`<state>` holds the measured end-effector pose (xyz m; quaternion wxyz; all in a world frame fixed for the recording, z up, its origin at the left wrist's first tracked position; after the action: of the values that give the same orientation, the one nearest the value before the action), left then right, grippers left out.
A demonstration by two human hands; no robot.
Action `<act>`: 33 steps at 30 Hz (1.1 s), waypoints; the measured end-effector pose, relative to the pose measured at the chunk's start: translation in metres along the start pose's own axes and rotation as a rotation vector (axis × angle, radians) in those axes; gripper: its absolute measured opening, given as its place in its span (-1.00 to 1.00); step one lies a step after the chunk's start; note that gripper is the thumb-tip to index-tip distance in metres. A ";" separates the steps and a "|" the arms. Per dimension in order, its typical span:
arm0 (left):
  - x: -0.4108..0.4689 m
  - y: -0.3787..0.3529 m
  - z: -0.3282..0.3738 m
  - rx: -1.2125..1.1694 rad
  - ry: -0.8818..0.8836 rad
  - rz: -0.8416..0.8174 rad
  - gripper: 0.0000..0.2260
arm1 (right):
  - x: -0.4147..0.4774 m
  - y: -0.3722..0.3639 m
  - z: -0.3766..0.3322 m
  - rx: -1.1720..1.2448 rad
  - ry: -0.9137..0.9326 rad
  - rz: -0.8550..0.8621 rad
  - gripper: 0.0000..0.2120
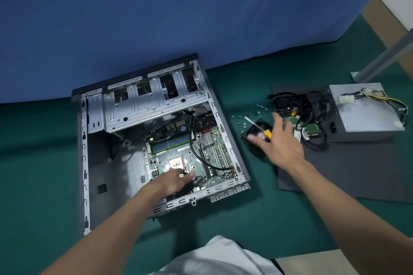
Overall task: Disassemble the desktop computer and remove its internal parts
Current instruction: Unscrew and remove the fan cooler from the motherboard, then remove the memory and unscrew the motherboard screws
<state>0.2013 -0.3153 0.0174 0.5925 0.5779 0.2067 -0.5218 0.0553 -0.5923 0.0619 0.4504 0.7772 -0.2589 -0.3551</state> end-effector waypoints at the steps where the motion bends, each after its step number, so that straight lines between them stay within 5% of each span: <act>1: 0.000 0.000 0.001 0.002 -0.002 -0.001 -0.32 | -0.004 0.005 0.007 0.067 -0.017 0.068 -0.30; 5: 0.002 0.000 0.001 0.015 -0.014 -0.005 -0.34 | -0.022 0.007 0.052 0.300 -0.164 0.256 -0.68; 13: 0.010 0.000 -0.005 0.038 0.006 -0.014 -0.27 | -0.046 -0.017 0.121 0.188 -0.492 0.259 -0.73; 25: 0.007 0.002 -0.005 0.030 -0.006 -0.007 -0.33 | -0.032 -0.020 0.120 0.042 -0.491 0.205 -0.66; 28: 0.006 0.002 -0.005 0.026 -0.015 -0.003 -0.35 | -0.040 -0.014 0.105 -0.011 -0.493 0.332 -0.62; 33: 0.005 0.002 -0.005 -0.019 -0.027 0.008 -0.36 | -0.065 -0.025 0.035 0.034 -0.081 0.404 -0.70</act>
<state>0.2065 -0.3133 0.0129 0.6028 0.5660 0.2013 -0.5252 -0.0098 -0.5517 0.0487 0.4885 0.7019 -0.4334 -0.2843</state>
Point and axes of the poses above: each hand's wrist, its own x-axis towards the middle knuckle, its own y-axis out of the back of the hand, z = x × y, the point moved 5 cm from there along x, towards the middle knuckle
